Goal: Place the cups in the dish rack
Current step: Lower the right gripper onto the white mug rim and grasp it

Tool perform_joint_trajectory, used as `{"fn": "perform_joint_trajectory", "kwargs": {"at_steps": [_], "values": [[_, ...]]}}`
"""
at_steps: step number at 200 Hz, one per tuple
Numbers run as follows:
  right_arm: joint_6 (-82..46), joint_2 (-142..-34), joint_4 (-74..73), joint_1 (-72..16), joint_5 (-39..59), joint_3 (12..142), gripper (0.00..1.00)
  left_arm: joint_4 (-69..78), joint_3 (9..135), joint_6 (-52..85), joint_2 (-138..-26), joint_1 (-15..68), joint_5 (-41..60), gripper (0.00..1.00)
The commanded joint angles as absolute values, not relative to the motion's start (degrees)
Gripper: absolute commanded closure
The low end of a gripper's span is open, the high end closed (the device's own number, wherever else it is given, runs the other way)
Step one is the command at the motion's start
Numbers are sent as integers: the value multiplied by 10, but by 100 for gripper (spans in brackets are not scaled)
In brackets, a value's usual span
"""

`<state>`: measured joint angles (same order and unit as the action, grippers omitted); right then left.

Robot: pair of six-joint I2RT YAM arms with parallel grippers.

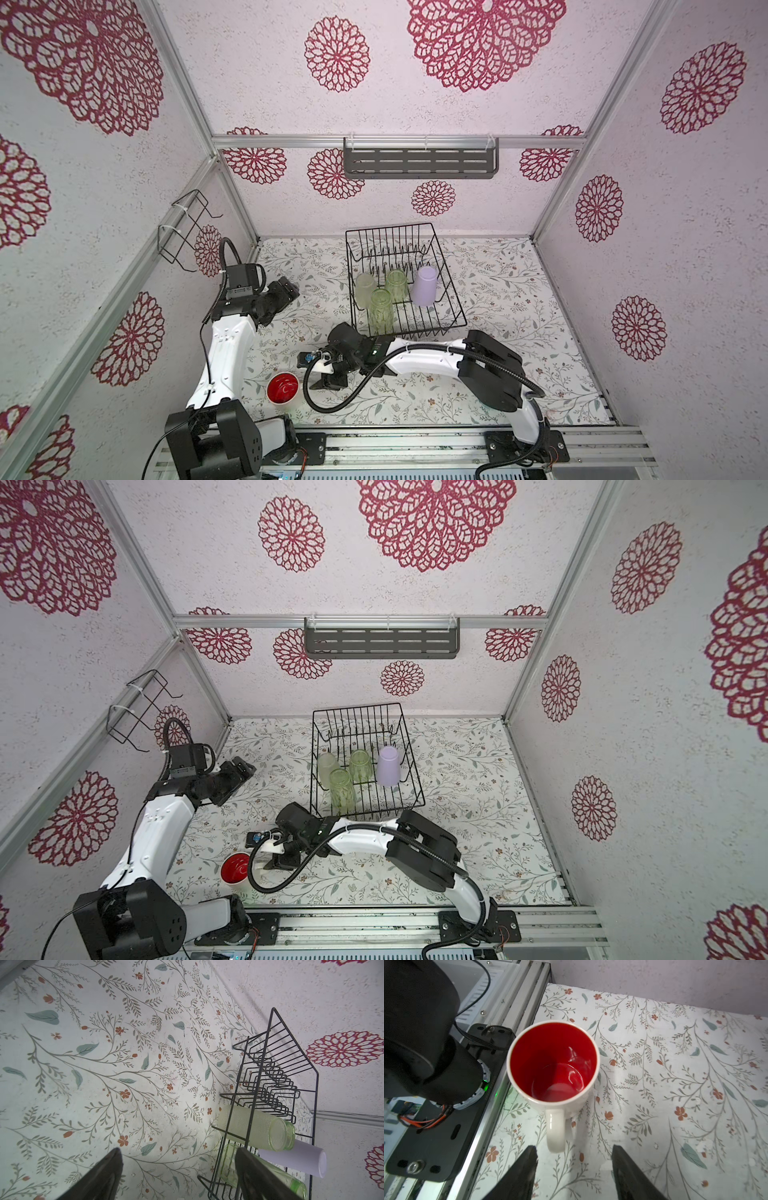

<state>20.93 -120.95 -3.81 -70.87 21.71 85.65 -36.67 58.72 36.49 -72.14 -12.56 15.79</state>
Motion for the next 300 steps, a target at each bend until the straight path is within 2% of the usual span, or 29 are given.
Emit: {"fn": "perform_joint_trajectory", "kwargs": {"at_steps": [1, 27, 47, 73, 99, 115, 168, 195, 259, 284, 300], "values": [[210, -1219, -67, -713, 245, 883, 40, -346, 584, 371, -720, -132, 173, 11], [194, -1252, -69, -713, 254, 901, 42, -352, 589, 369, -721, -133, 171, 12], [180, -1271, -68, -714, 273, 910, 47, -342, 583, 373, -722, -134, 178, 12], [171, -1278, -24, -716, 261, 933, 63, -360, 596, 363, -728, -135, 171, 12], [178, -1265, 14, -715, 246, 935, 84, -348, 589, 367, -723, -141, 177, 12], [181, -1248, 34, -715, 237, 926, 89, -353, 592, 366, -724, -142, 175, 12], [191, -1134, 28, -715, 159, 792, 92, -351, 593, 370, -722, -142, 178, 12], [196, -1075, 63, -715, 105, 727, 96, -335, 584, 383, -722, -142, 195, 12], [161, -930, 101, -700, 2, 547, 97, -328, 586, 417, -716, -139, 235, 15], [150, -879, 103, -695, -13, 483, 94, -299, 586, 416, -712, -92, 259, 16], [146, -849, 105, -673, -26, 451, 86, -332, 615, 399, -716, -60, 240, 16]]}}
